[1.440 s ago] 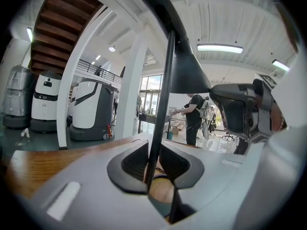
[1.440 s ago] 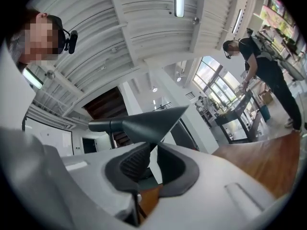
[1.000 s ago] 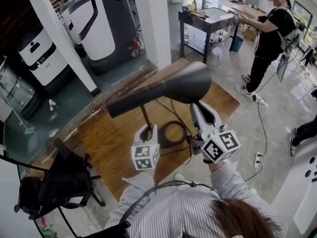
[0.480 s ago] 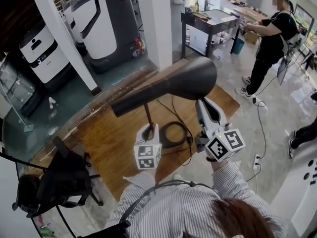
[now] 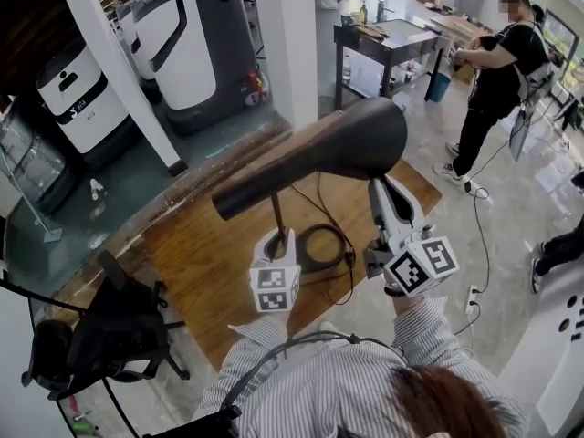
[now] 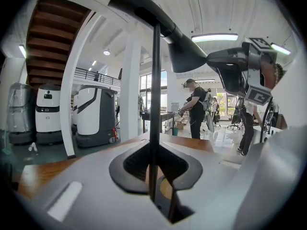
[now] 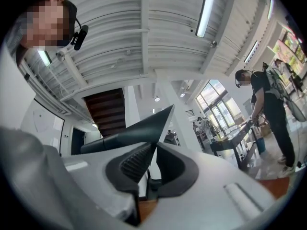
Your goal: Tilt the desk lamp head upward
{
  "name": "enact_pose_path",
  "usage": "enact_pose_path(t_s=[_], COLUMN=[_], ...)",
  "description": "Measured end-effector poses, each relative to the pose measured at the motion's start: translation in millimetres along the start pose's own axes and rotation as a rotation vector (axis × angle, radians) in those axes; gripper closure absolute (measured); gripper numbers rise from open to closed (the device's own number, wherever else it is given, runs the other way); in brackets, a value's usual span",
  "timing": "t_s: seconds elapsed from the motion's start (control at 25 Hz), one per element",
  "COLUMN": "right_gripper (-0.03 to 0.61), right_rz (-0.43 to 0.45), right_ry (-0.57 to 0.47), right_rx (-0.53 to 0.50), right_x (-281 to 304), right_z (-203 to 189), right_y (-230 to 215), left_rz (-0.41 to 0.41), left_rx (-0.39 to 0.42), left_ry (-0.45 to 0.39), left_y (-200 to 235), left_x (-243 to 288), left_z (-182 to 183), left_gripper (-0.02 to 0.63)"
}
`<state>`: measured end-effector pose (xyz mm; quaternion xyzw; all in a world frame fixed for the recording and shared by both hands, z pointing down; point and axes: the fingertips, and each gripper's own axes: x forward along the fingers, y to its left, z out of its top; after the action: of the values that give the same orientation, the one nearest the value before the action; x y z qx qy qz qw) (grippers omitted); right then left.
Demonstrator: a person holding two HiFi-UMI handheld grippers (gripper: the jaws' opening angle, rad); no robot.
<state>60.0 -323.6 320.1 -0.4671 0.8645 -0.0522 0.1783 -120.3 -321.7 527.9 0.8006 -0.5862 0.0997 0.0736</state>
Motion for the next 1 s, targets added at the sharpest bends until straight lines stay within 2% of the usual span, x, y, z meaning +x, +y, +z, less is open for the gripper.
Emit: enact_pose_path(t_s=[0.48,1.0], right_gripper=[0.548,0.548], right_rz=[0.011,0.026], right_ry=[-0.064,-0.096], right_rx=[-0.011,-0.106], right_x=[0.4,0.0], right_z=[31.8,57.5], right_y=[9.9,21.8], left_rz=[0.009,0.027], left_rx=[0.016,0.058], left_ry=[0.003,0.007], left_y=[-1.1,-3.8], left_x=[-3.4,-4.0], left_z=[-1.7,0.1], left_gripper=[0.571,0.571])
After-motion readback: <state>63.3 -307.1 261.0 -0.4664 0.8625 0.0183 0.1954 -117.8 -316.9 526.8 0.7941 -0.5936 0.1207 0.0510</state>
